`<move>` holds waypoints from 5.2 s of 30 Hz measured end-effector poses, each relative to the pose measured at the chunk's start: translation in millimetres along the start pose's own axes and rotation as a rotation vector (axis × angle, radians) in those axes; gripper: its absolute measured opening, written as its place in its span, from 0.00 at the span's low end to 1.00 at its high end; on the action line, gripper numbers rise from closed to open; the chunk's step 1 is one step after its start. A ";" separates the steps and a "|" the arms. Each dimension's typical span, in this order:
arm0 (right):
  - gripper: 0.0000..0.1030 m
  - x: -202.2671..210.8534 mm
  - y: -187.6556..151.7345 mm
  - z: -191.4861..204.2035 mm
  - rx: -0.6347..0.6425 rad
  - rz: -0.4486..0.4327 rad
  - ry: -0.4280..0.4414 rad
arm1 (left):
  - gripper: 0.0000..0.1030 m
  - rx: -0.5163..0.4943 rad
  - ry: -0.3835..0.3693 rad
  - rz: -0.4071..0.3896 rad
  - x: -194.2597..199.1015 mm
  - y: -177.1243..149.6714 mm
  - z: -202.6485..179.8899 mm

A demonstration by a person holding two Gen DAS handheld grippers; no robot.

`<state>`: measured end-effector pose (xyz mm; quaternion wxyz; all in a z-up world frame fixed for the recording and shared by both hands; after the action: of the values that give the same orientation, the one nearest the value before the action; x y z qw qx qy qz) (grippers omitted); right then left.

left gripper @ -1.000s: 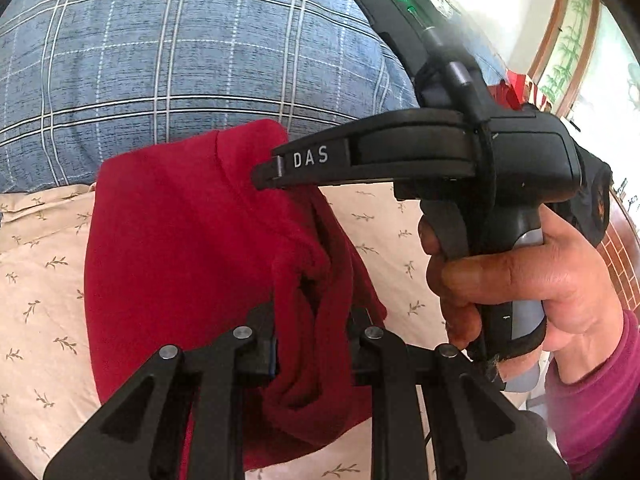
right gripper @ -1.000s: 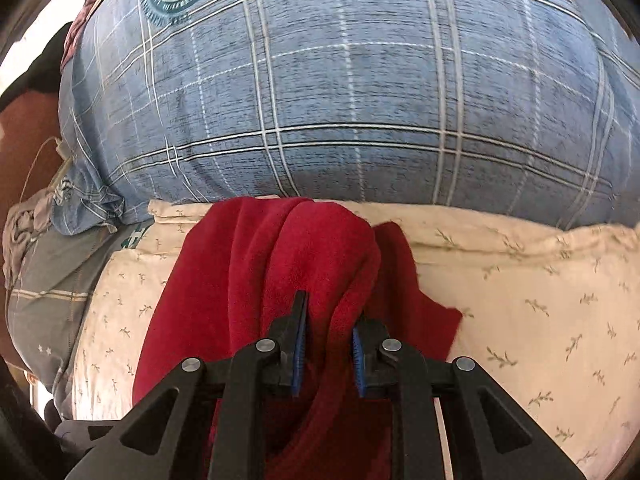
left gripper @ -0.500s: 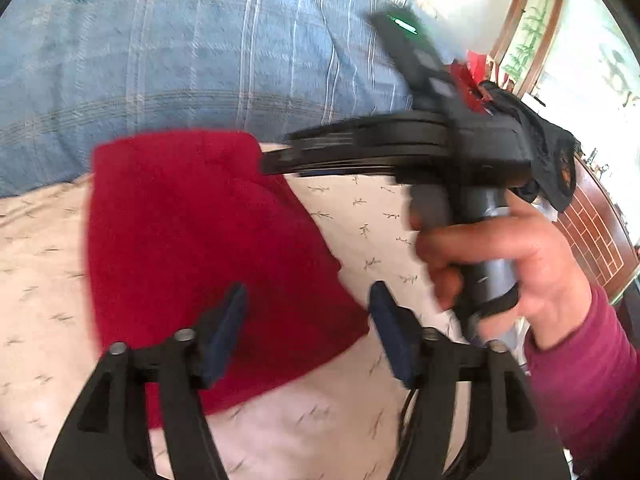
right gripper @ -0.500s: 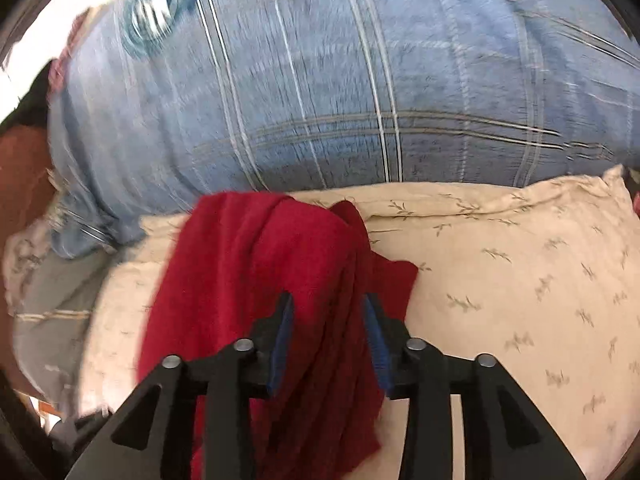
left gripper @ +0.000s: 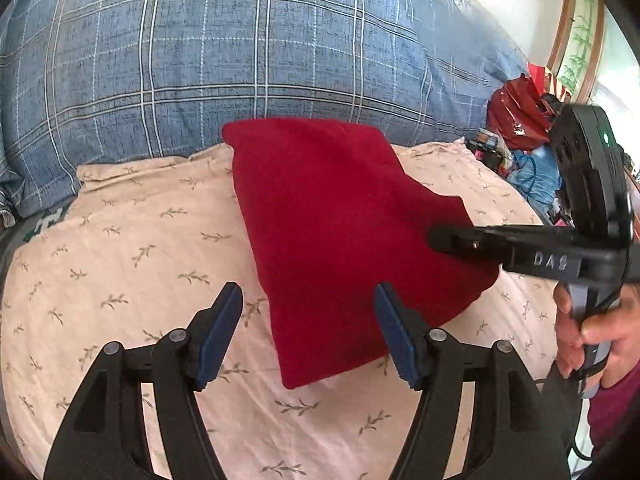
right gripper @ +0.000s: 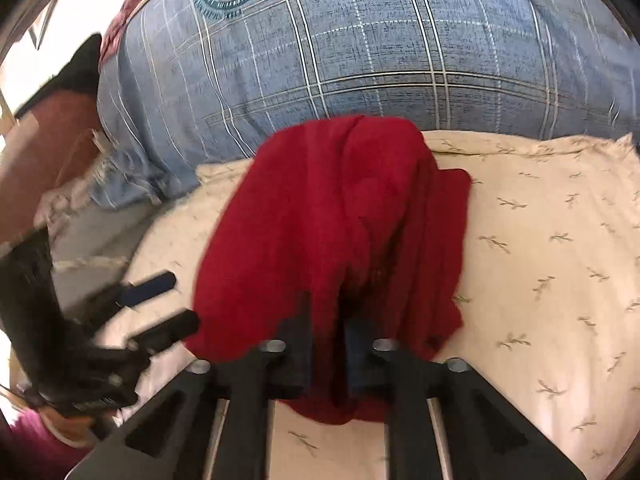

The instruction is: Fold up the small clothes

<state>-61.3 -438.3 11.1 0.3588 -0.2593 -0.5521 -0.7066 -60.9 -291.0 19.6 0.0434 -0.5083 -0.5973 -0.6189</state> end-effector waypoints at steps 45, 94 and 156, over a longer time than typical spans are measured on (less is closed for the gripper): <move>0.28 4.1 10.2 -16.1 -0.035 -0.128 -0.170 | 0.80 0.000 0.094 0.009 -36.2 10.1 1.1; 0.50 10.1 -27.1 58.0 -0.032 -0.051 0.041 | 0.65 0.204 0.029 0.053 39.8 -54.3 46.0; 0.78 63.1 -60.2 97.7 0.052 -0.217 -0.124 | 0.82 0.114 0.386 -0.211 122.1 -52.9 40.9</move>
<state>-150.3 -349.8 48.5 0.2523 -0.2317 -0.6162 -0.7092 -130.8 -176.4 56.6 0.1205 -0.3118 -0.6618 -0.6711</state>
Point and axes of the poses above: each gripper's, at about its wrist camera, not at the fingertips, and x roughly against the way its jaws point, z to its left, y to its top, the point moved 7 cm from there along -x, roughly the way its jaws point, and after that the axes turned 3 degrees about -y, right-handed, at the moved point
